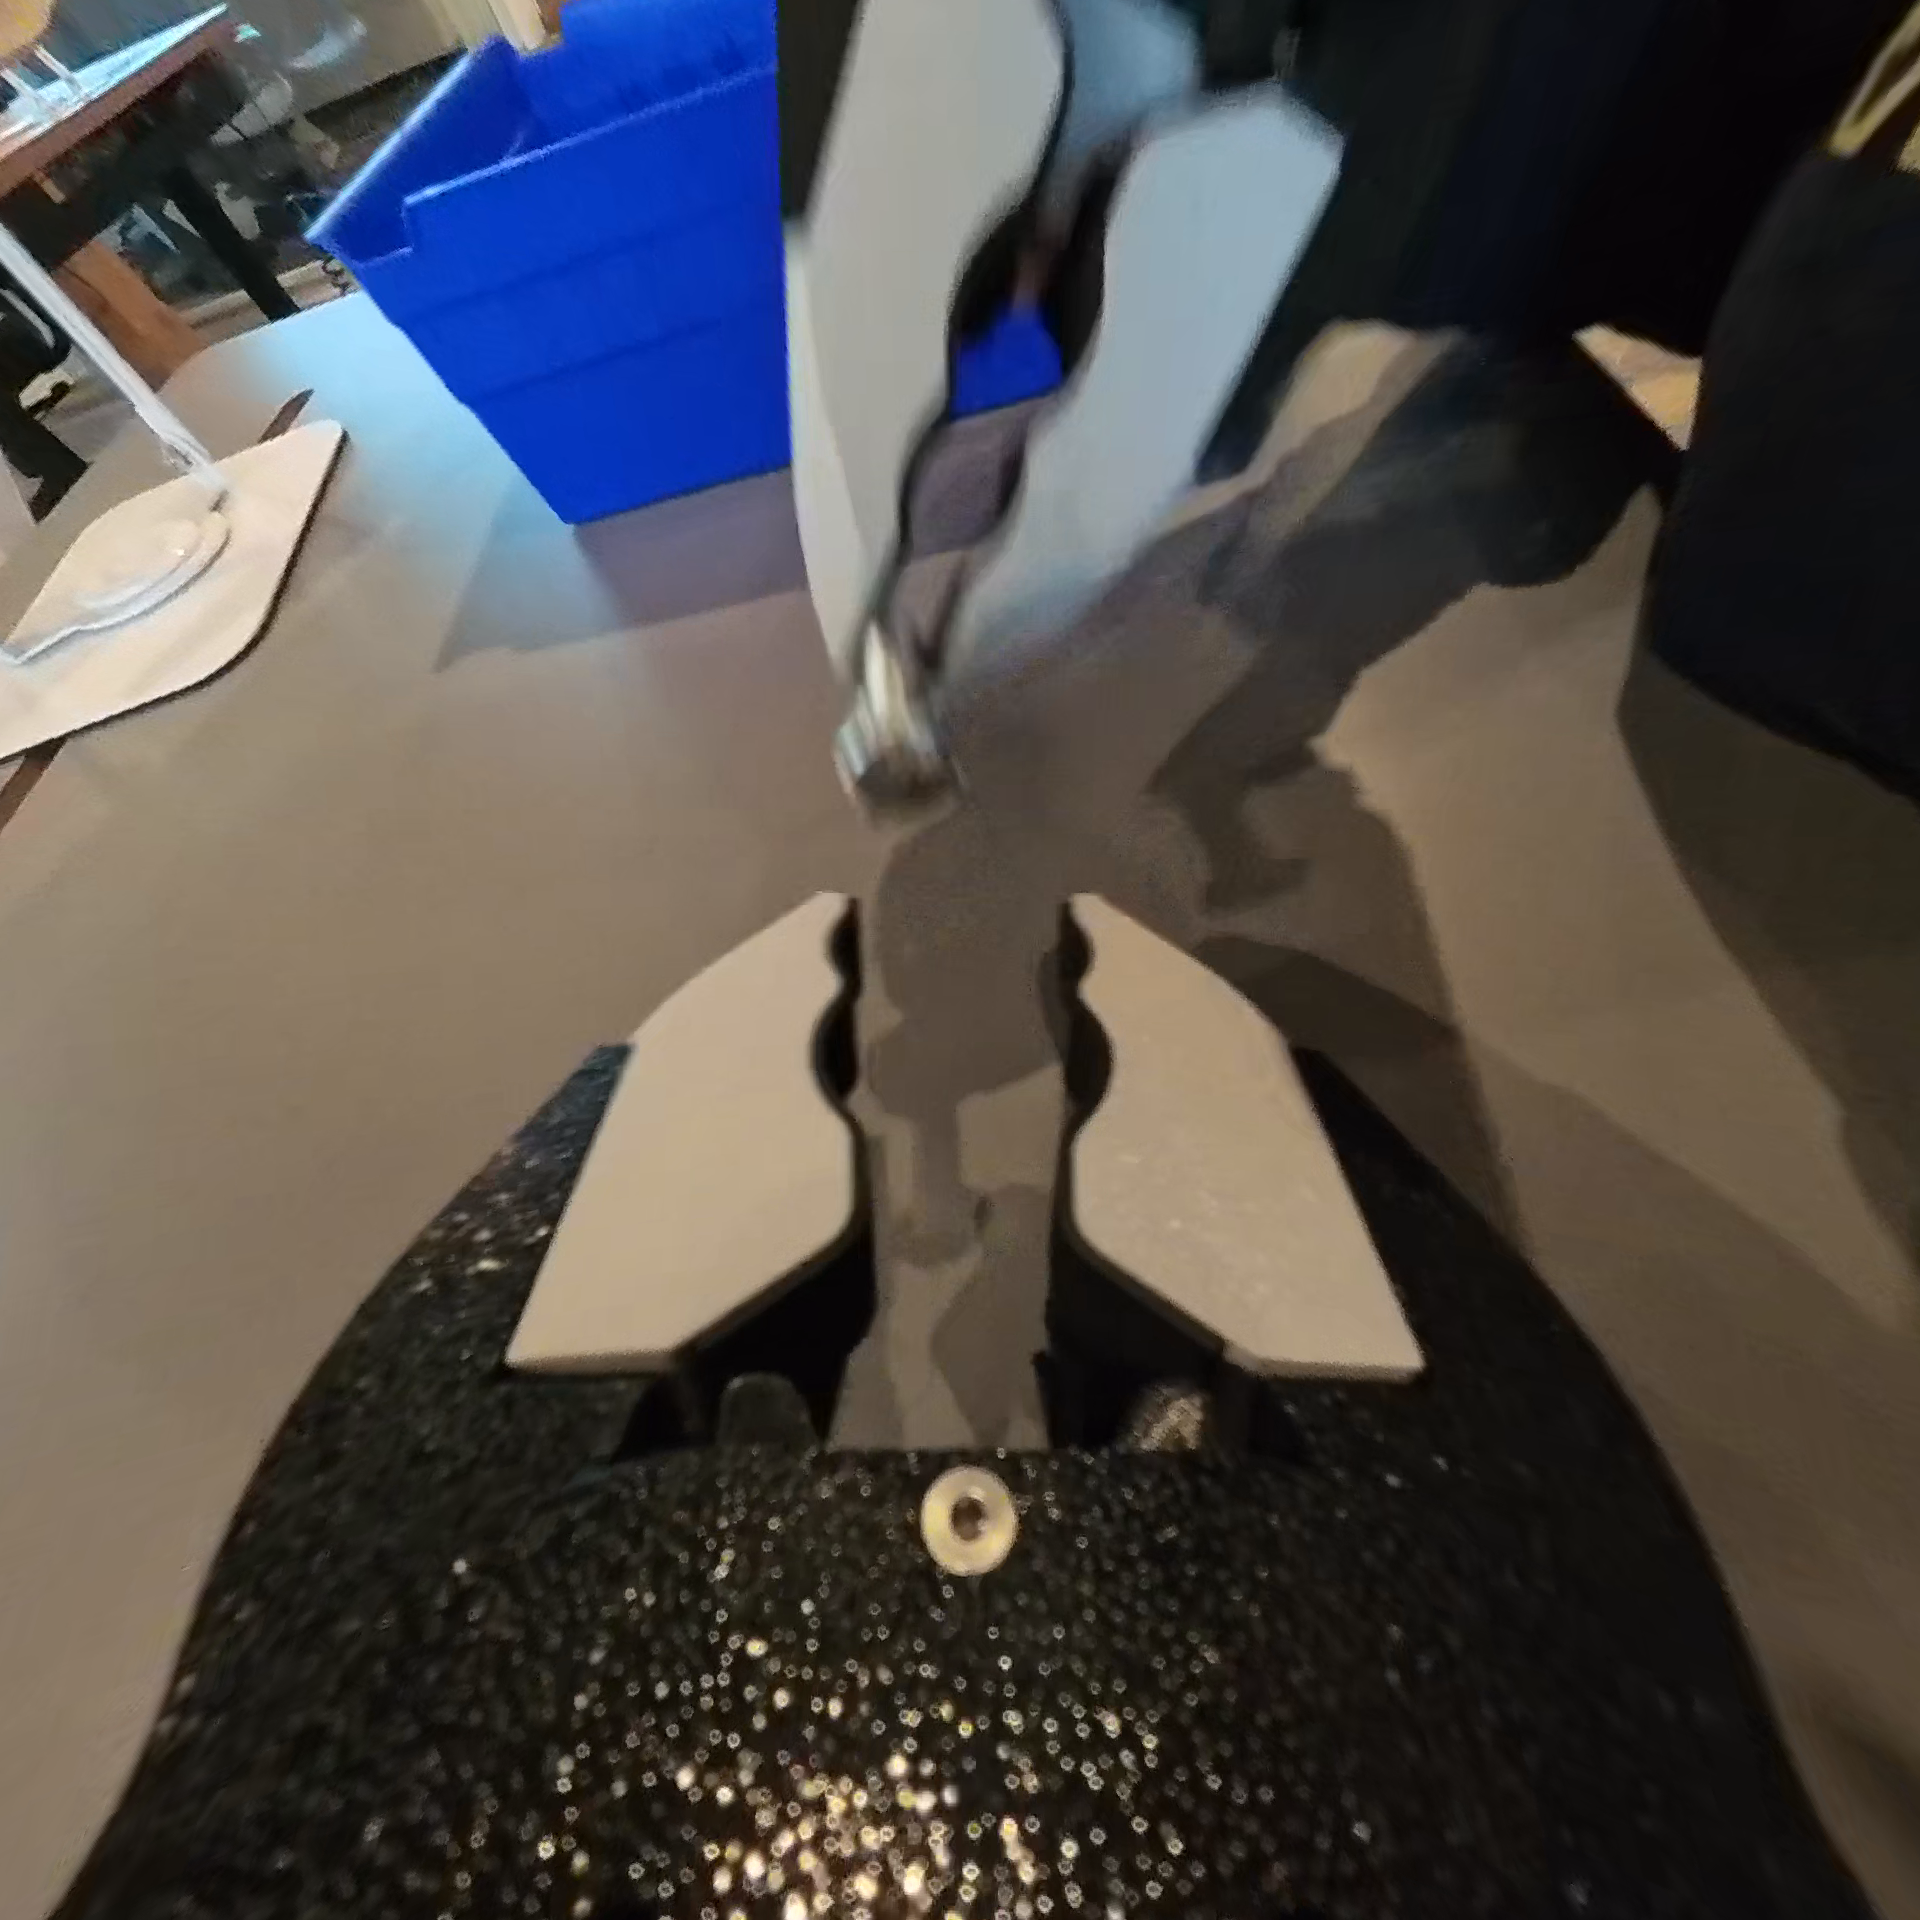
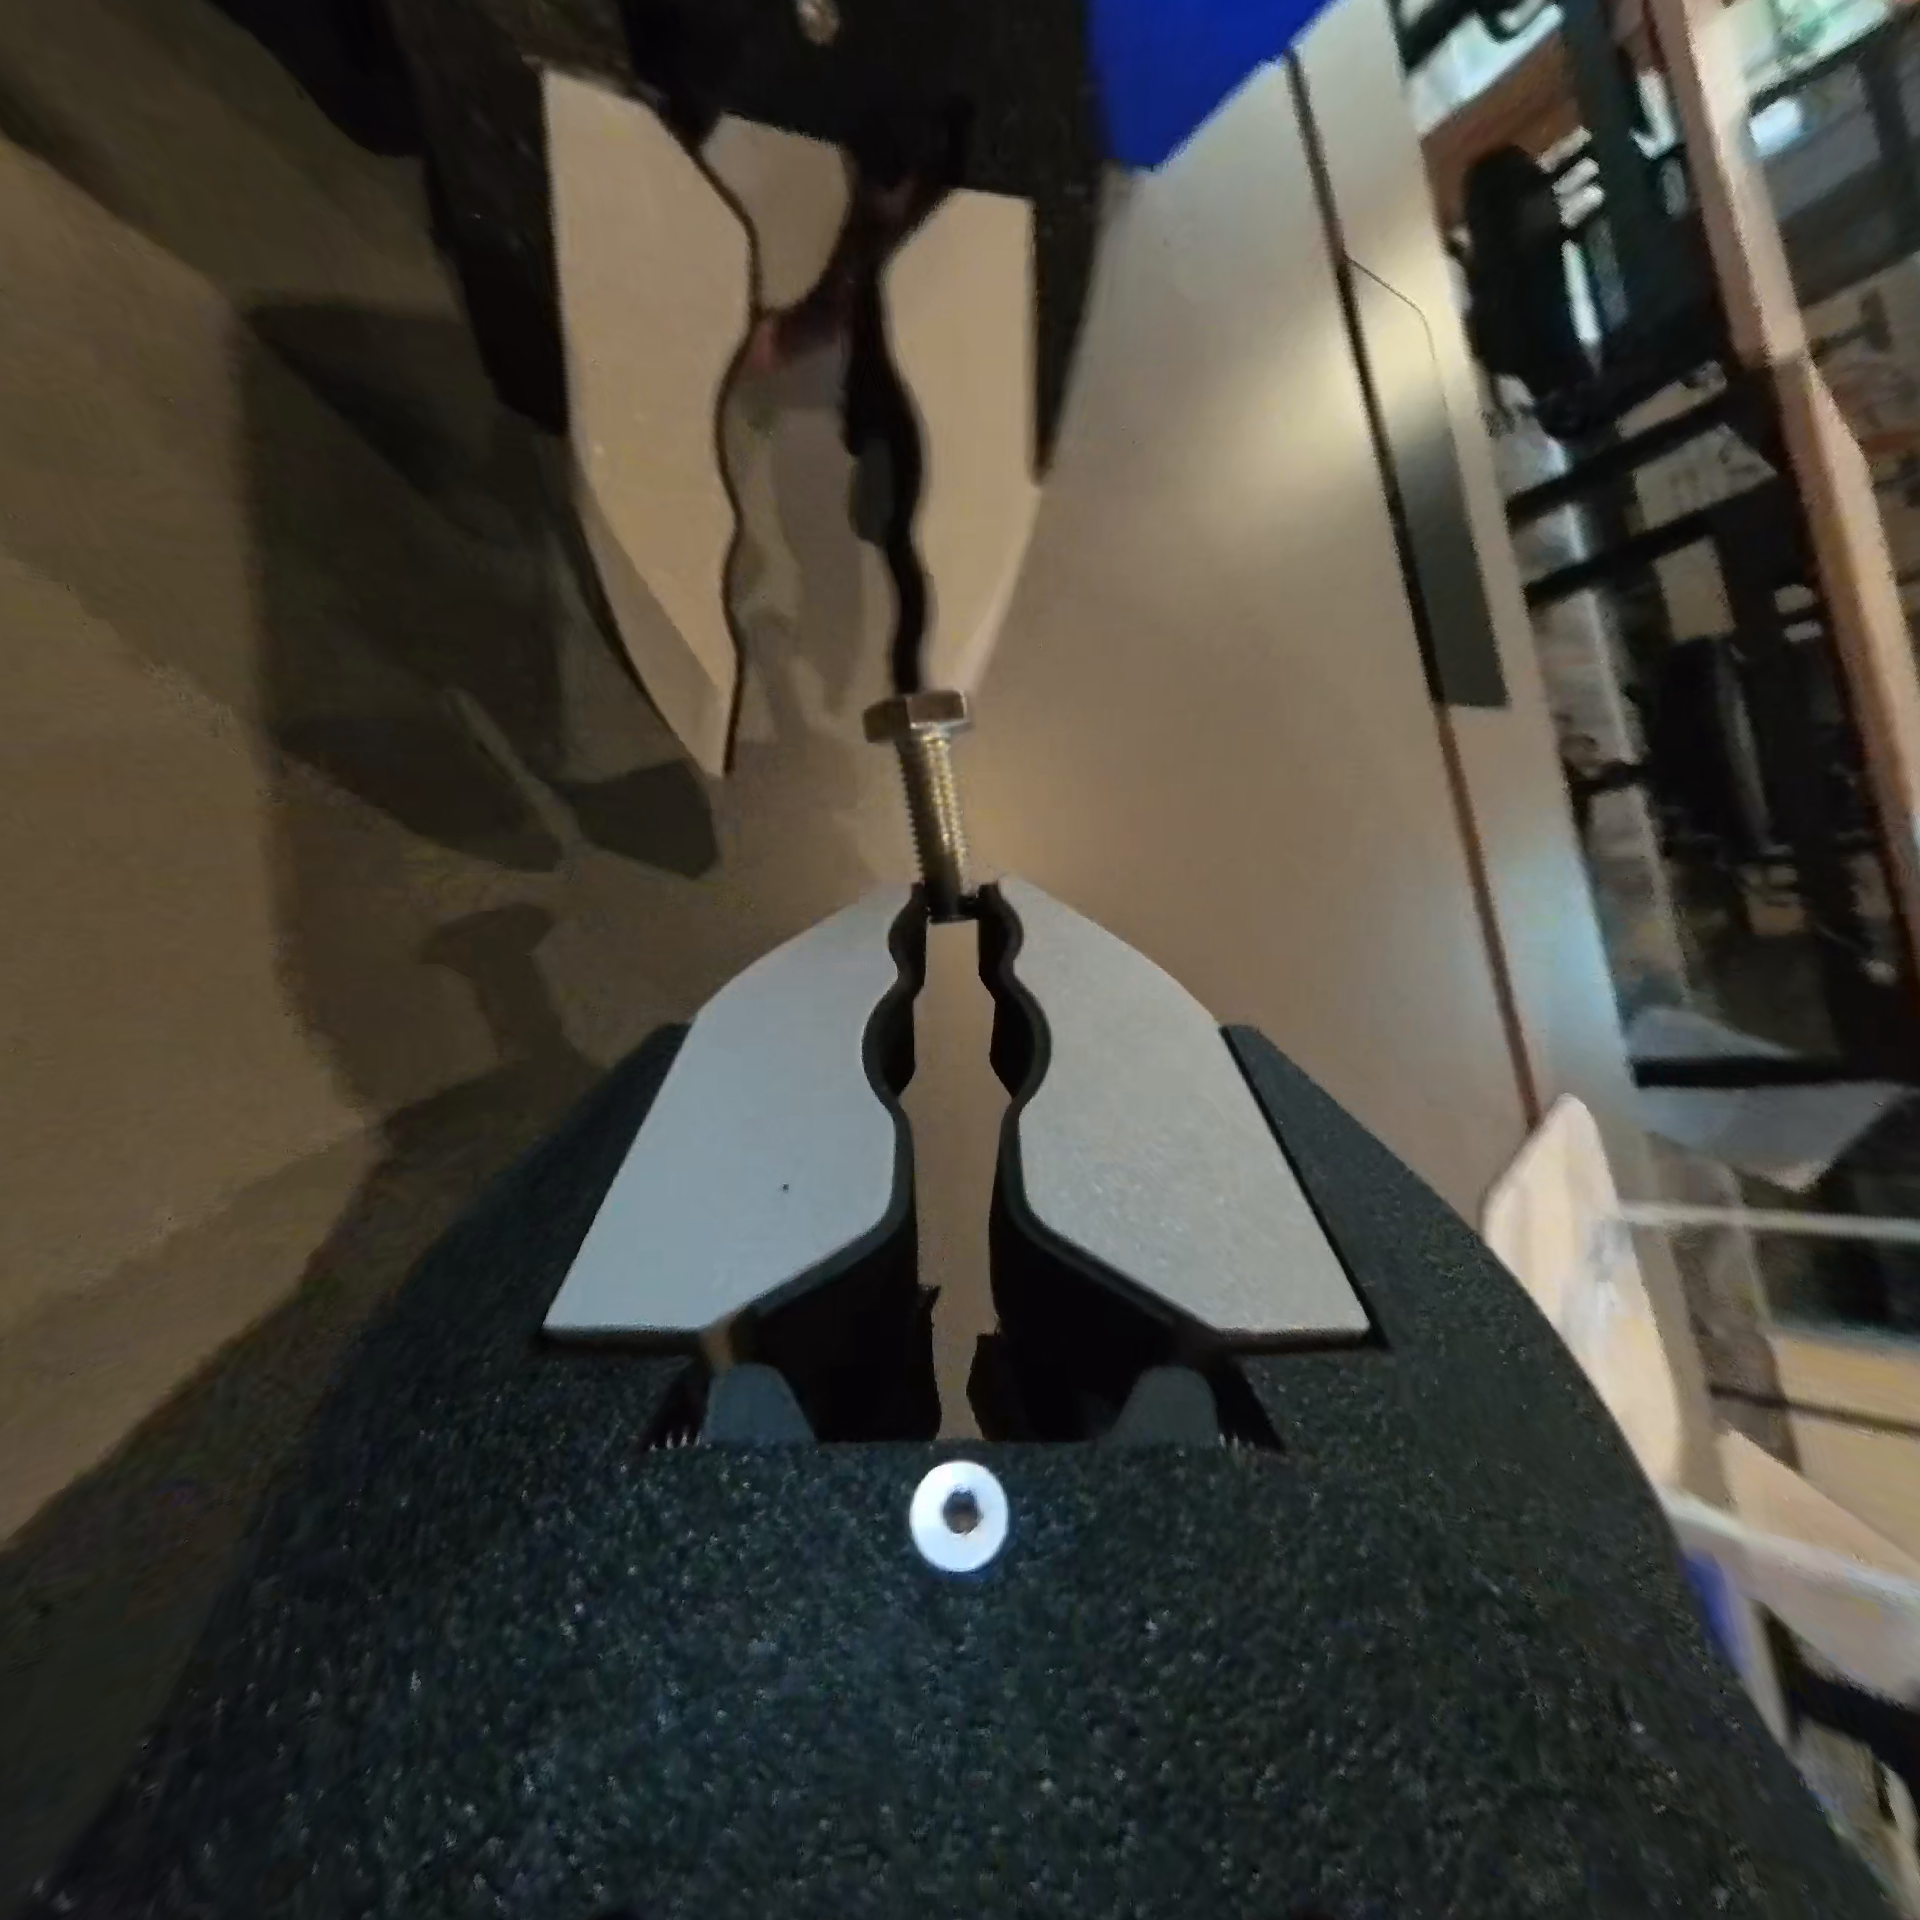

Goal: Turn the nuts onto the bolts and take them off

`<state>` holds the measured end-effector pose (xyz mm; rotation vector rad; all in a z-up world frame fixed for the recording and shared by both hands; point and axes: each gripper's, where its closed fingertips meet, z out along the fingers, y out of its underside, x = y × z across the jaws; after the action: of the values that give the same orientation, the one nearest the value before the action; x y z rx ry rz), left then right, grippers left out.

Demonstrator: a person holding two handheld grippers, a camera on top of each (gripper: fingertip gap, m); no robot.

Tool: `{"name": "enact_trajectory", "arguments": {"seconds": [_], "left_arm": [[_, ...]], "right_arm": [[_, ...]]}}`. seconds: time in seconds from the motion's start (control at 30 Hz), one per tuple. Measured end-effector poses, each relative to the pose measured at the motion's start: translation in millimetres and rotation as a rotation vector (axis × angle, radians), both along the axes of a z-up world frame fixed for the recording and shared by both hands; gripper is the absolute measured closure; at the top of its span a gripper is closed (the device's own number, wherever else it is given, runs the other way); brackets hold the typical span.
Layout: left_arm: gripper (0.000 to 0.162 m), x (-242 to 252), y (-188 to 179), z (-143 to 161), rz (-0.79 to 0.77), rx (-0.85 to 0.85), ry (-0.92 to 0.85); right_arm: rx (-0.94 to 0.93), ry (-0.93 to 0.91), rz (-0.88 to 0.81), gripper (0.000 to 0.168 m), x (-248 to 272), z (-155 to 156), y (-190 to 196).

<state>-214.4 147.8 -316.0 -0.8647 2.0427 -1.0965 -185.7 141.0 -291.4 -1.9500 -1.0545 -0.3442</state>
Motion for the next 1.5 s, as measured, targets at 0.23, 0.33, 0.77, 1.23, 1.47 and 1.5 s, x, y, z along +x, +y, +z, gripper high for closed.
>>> {"name": "enact_trajectory", "arguments": {"seconds": [0.23,0.33,0.77,1.23,1.47,1.5], "left_arm": [[0.162,-2,-2,-1,-0.019,-0.01,0.013],[0.162,-2,-3,-3,-0.022,0.012,0.02],[0.162,-2,-5,-8,-0.03,0.04,0.036],[0.162,-2,-6,-10,-0.035,0.055,0.044],[0.162,-2,-5,-10,-0.032,0.054,0.044],[0.162,-2,-5,-10,-0.029,0.053,0.045]], "right_arm": [[0.057,-0.293,-0.493,0.158,145,85,-54],[-0.129,-0.352,-0.683,0.158,226,81,-86],[-0.834,-0.244,-0.581,0.158,315,-28,-98],[-0.82,-0.213,-0.687,0.15,325,-35,-100],[-0.337,-0.142,-0.816,0.16,278,60,-84],[-0.23,-0.09,-0.787,0.163,255,78,-79]]}}
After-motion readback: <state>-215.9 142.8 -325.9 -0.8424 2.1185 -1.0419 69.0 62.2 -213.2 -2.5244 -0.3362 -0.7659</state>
